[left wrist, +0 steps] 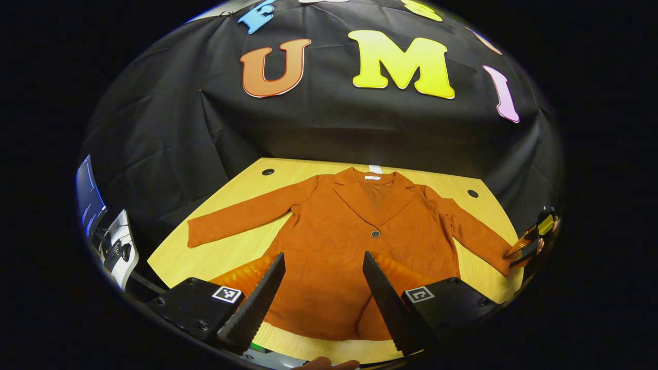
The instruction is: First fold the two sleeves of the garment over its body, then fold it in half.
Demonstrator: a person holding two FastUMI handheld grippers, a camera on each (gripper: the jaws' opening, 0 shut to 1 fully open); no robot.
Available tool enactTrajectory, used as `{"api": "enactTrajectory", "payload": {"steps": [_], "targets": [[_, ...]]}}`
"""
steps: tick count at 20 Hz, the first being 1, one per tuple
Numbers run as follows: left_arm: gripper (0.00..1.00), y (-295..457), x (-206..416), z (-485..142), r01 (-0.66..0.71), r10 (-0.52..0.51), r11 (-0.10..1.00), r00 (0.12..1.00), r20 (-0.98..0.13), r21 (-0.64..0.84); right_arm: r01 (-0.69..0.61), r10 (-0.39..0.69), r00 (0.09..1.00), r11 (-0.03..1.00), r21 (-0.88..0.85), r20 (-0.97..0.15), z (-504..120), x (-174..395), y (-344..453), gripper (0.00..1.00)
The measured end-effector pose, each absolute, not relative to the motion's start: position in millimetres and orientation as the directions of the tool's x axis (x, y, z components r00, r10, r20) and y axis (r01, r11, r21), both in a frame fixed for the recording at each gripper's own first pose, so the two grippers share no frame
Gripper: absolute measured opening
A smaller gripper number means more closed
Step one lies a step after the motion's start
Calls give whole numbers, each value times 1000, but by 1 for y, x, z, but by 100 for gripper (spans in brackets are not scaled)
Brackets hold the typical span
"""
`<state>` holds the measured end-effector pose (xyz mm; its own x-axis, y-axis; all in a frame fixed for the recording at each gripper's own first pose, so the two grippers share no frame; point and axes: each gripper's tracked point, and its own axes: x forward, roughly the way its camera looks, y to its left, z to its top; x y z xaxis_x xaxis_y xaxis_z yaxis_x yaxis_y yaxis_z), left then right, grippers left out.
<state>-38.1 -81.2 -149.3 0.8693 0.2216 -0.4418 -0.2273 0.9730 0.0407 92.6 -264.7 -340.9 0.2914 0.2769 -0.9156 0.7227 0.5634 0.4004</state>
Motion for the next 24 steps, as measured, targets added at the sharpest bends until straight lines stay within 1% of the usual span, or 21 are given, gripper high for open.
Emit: {"api": "enactTrajectory", "payload": {"steps": [1, 2, 3, 4, 5, 7, 9, 10, 11, 12, 13, 14, 15, 17, 19, 21, 23, 24], "targets": [[99, -81, -39, -149, -228, 223, 973, 869, -441, 44, 715, 275, 306, 566, 411, -911, -340, 96, -267, 69], [99, -81, -39, -151, -227, 225, 973, 868, -442, 48, 703, 281, 310, 575, 418, -908, -340, 99, -268, 65], [99, -80, -39, -153, -227, 227, 972, 866, -445, 53, 696, 295, 305, 580, 424, -905, -342, 99, -266, 70], [99, -78, -40, -155, -230, 232, 971, 864, -447, 58, 694, 316, 283, 584, 421, -905, -344, 98, -265, 70], [99, -74, -40, -157, -243, 248, 968, 861, -443, 69, 693, 319, 278, 587, 419, -906, -346, 100, -266, 63], [99, -70, -44, -161, -253, 259, 965, 857, -446, 72, 698, 342, 269, 575, 427, -900, -348, 104, -265, 38], [99, -63, -49, -164, -252, 254, 966, 857, -449, 65, 694, 288, 218, 626, 356, -932, -351, 93, -277, 34], [98, -59, -49, -167, -249, 251, 966, 857, -450, 66, 682, 263, 225, 645, 344, -938, -347, 93, -283, 31], [98, -54, -48, -171, -248, 250, 967, 855, -454, 65, 672, 249, 227, 659, 336, -942, -345, 93, -284, 31], [98, -49, -48, -174, -248, 248, 967, 851, -463, 62, 668, 238, 222, 669, 326, -945, -345, 92, -286, 36], [98, -44, -47, -175, -250, 247, 967, 848, -469, 58, 675, 217, 205, 674, 298, -954, -345, 87, -290, 29], [98, -38, -46, -173, -251, 245, 967, 848, -470, 51, 689, 197, 196, 670, 278, -961, -343, 83, -294, 37], [98, -33, -42, -170, -249, 239, 968, 855, -460, 42, 698, 192, 210, 658, 285, -959, -341, 85, -293, 40], [98, -22, -33, -167, -248, 241, 968, 864, -441, 42, 699, 169, 190, 669, 254, -967, -345, 78, -297, 37], [98, -10, -33, -177, -260, 249, 965, 852, -461, 41, 726, 181, 225, 625, 288, -958, -347, 93, -294, 38], [98, -6, -36, -183, -261, 245, 965, 845, -476, 32, 734, 191, 250, 602, 314, -949, -347, 105, -289, 54], [98, 0, -38, -186, -260, 247, 965, 838, -487, 42, 700, 175, 234, 652, 291, -956, -345, 104, -288, 59], [98, 3, -39, -187, -259, 248, 965, 836, -490, 47, 675, 165, 218, 686, 270, -962, -347, 103, -288, 59]]}}
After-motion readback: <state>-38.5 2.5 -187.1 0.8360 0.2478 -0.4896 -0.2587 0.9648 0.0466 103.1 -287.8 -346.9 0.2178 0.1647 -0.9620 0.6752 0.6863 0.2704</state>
